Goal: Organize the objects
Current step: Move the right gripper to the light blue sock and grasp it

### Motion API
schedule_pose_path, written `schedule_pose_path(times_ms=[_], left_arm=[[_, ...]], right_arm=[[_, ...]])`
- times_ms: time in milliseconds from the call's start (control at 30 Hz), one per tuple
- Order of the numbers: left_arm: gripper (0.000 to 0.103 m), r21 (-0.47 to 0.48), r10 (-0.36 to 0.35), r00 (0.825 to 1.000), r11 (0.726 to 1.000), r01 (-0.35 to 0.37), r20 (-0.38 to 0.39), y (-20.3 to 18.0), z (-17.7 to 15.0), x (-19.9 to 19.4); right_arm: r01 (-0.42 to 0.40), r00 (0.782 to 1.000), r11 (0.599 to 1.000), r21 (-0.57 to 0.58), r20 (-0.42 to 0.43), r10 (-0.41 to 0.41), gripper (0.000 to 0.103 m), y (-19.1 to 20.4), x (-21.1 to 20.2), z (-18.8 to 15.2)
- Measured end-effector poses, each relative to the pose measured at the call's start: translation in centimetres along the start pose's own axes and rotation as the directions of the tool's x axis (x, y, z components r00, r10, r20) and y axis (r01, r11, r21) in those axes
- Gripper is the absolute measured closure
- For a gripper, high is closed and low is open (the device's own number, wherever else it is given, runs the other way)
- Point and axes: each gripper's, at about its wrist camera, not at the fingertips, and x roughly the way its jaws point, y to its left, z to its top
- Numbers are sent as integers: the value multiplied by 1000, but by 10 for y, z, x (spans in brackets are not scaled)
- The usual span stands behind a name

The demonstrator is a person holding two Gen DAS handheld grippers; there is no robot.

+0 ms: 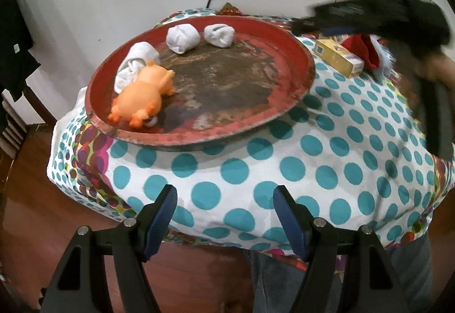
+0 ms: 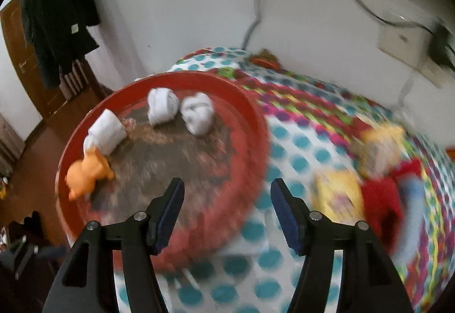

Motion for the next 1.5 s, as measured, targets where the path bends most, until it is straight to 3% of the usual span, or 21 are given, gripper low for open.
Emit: schedule_pose_path(times_ms=[167, 400, 700, 800, 900, 967, 1067, 1200, 1400, 1500], left_arm=[[31, 32, -2, 1000, 999, 2, -7, -10, -2, 1], [31, 64, 8, 1000, 998, -8, -5, -21, -4, 1], [31, 107, 19, 1000, 994, -18, -6, -32, -7, 2], [31, 116, 31, 1000, 993, -31, 0, -35, -8, 2], [31, 117, 36, 999, 992, -37, 10, -36, -8, 1], [31, 115, 21, 1000, 993, -22, 12, -37, -8, 1], [31, 130, 26, 999, 991, -29, 19, -41, -9, 0], [31, 148, 28, 999, 989, -31, 21, -46, -10, 0], [31, 145, 15, 1000, 989, -18, 21, -49, -11, -1], [31, 146, 12, 1000, 989, -16, 28, -51, -11, -3]], right_arm=[[83, 996, 992, 95, 28, -86, 42, -63, -36, -35], [164, 983, 958, 234, 45, -180, 42, -130, -63, -47], [216, 975, 947, 237, -11, -220, 50, -149, -26, -48], [230, 972, 943, 242, -21, -232, 55, -154, -13, -48], [249, 968, 937, 244, -20, -251, 67, -159, -6, -47], [260, 964, 932, 251, -6, -267, 75, -163, -9, -50], [294, 952, 917, 269, 1, -306, 78, -174, -16, -54], [341, 933, 892, 296, 12, -360, 79, -194, -31, -60], [343, 923, 873, 347, 48, -382, 79, -220, -56, -70], [323, 928, 873, 365, 60, -368, 79, -230, -63, -80]])
